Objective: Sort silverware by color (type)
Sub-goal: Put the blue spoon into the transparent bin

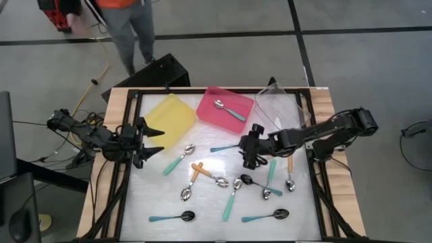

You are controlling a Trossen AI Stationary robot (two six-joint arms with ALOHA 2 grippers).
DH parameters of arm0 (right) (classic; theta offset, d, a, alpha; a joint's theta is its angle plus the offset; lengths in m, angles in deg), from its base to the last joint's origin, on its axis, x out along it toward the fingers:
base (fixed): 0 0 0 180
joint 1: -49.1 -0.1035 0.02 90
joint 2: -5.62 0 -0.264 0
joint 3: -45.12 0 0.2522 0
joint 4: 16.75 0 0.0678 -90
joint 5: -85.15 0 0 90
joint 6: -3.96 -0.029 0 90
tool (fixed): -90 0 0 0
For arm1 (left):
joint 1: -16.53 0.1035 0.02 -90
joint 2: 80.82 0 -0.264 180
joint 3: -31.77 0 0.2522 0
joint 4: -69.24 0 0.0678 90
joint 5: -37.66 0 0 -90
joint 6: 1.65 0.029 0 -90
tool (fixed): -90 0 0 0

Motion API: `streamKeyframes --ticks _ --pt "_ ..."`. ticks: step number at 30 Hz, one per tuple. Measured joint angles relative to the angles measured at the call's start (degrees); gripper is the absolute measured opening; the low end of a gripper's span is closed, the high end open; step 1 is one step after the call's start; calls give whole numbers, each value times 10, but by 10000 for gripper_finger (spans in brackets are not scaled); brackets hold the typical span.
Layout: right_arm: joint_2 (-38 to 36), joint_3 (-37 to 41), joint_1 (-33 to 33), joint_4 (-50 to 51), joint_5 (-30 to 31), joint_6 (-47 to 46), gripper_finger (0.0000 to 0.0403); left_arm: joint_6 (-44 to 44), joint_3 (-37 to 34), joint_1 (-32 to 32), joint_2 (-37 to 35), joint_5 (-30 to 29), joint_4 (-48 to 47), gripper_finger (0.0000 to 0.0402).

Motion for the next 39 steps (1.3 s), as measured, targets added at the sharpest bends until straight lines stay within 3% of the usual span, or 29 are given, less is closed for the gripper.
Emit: streamKeyframes --ticks 8,17,27,33,39 --pt "0 0 8 -74 -19 121 286 9 6 0 0 13 2 281" --pt "31 0 40 -132 -86 211 286 0 6 0 0 27 -27 281" --pt "70 0 60 -154 -96 214 286 -26 7 0 0 32 -29 281" --pt "108 -1 98 -156 -148 221 286 -26 7 0 0 32 -33 281" --pt "152 0 125 -150 -158 243 286 -27 7 0 0 25 -39 281"
